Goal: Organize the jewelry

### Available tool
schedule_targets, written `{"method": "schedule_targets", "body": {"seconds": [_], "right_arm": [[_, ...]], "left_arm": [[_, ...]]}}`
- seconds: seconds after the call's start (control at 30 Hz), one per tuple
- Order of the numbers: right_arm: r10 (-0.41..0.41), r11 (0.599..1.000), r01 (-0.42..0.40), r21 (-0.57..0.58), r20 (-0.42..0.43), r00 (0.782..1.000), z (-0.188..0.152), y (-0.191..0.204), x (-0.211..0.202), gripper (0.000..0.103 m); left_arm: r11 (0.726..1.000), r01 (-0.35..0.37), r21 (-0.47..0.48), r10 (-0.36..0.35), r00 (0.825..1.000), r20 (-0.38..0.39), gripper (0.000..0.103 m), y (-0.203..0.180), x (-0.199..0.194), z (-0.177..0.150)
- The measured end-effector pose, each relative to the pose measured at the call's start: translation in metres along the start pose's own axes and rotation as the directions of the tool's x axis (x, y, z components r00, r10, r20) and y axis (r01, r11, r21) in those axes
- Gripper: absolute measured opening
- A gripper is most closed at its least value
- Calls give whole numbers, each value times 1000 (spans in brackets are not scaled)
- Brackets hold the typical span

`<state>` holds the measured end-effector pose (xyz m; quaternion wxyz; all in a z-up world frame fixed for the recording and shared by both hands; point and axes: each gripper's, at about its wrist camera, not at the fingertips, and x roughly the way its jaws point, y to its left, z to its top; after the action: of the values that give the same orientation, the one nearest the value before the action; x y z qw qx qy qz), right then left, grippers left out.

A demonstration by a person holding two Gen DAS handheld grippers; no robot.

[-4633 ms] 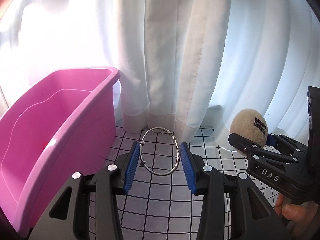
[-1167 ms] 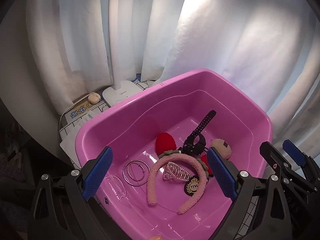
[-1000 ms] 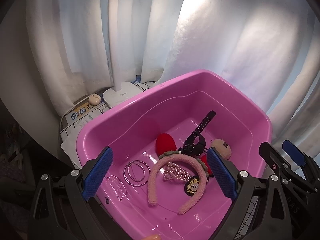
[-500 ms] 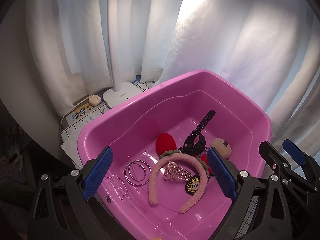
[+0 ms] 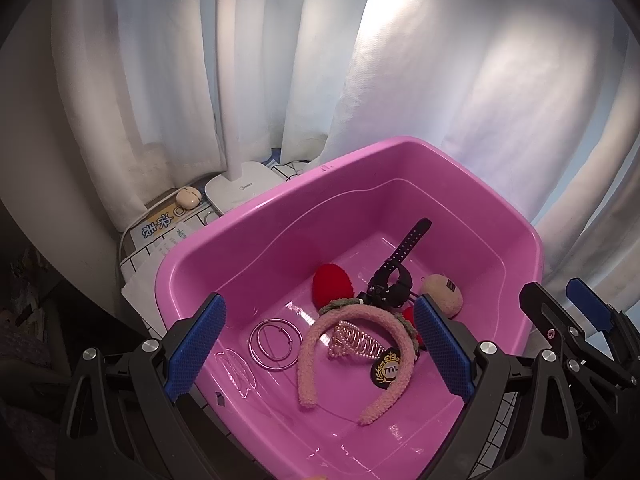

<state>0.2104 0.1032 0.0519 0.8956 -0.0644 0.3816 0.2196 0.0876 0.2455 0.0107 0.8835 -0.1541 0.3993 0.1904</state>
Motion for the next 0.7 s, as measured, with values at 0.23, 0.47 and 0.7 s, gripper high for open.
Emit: {"method": "schedule_targets", "body": {"seconds": [0.23,0.47,0.7], "right_arm": [[1,1000,-1,-4,0,1000,-1,0,-1,73],[0,1000,0,-4,1,1000,-1,1,0,73],[3,1000,-3,-6,1,1000,-1,0,0,73]], "left_arm": [[1000,-1,7,1,1000,2,93,0,2,1],[1000,-4,6,4,1000,4,93,-1,2,1],[1000,-5,9,5,1000,5,93,-2,2,0]]}}
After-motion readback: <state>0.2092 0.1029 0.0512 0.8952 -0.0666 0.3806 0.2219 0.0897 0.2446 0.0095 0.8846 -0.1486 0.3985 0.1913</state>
